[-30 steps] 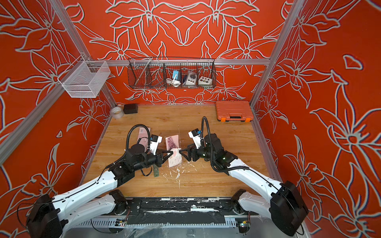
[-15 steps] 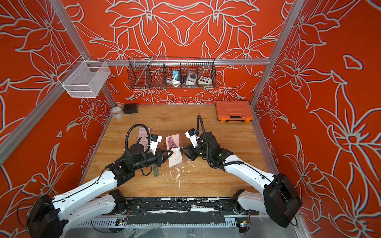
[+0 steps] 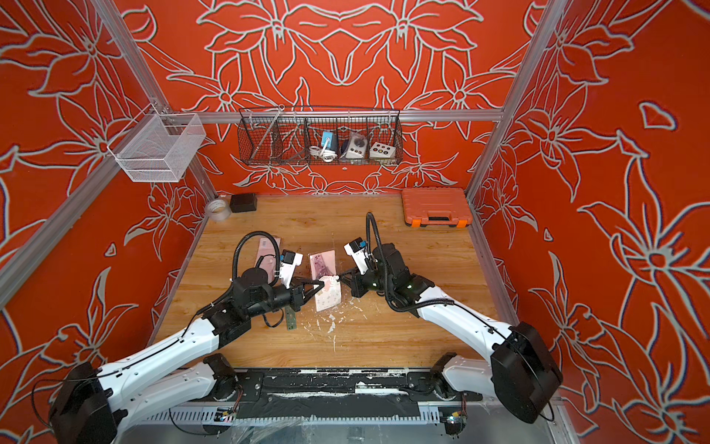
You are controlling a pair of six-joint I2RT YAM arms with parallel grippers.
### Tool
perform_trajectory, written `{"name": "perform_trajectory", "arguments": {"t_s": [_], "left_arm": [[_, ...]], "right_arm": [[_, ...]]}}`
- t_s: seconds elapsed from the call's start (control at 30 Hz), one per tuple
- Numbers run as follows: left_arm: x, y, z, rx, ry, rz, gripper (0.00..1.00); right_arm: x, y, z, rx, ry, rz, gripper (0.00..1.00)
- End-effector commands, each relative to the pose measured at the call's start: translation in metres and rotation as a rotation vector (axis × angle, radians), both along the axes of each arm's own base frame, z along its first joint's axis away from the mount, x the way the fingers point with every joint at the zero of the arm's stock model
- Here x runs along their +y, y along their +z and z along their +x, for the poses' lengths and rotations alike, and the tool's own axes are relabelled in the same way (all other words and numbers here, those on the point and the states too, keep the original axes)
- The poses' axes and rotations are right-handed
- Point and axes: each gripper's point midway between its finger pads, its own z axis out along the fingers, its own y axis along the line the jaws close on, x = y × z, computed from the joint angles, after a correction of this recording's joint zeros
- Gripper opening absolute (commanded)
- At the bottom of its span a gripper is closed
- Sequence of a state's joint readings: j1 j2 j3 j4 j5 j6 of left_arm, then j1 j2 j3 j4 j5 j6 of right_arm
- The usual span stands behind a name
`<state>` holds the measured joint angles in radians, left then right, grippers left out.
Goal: Open the ruler set and take out the ruler
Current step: Open the ruler set bag.
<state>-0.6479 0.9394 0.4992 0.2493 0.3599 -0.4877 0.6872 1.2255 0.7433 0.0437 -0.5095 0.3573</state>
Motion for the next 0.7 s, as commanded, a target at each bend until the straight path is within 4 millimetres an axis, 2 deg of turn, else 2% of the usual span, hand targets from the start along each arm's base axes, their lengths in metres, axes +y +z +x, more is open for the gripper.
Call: {"name": "perform_trajectory", "arguments": {"t_s": [0.0, 0.23, 0.27, 0.37, 0.43, 0.47, 0.67], "left_arm": [[0.002, 0.007, 0.004, -0.04, 0.019, -0.012, 0.0], [0.006, -0.009, 0.013, -0.018, 0.067, 0.021, 0.03], [0.007, -0.01, 0.014, -0.017, 0.072, 0.023, 0.06], [0.009, -0.018, 0.016, -0.007, 0.089, 0.033, 0.33], [0.012, -0.023, 0.018, 0.0, 0.109, 0.044, 0.43], [0.013, -0.026, 0.019, 0.006, 0.118, 0.052, 0.47], [0.035, -0.048, 0.026, 0.054, 0.241, 0.101, 0.53]], "right_arm": [[-0.001, 0.015, 0.004, -0.022, -0.016, 0.012, 0.0], [-0.006, 0.011, -0.005, 0.053, -0.013, 0.03, 0.0], [-0.007, 0.011, -0.009, 0.066, -0.009, 0.038, 0.0], [-0.012, 0.009, -0.02, 0.107, 0.007, 0.049, 0.0], [-0.016, 0.006, -0.026, 0.137, 0.006, 0.05, 0.0], [-0.019, 0.003, -0.03, 0.16, 0.002, 0.05, 0.0], [-0.027, -0.016, -0.047, 0.294, -0.031, 0.079, 0.0]]}}
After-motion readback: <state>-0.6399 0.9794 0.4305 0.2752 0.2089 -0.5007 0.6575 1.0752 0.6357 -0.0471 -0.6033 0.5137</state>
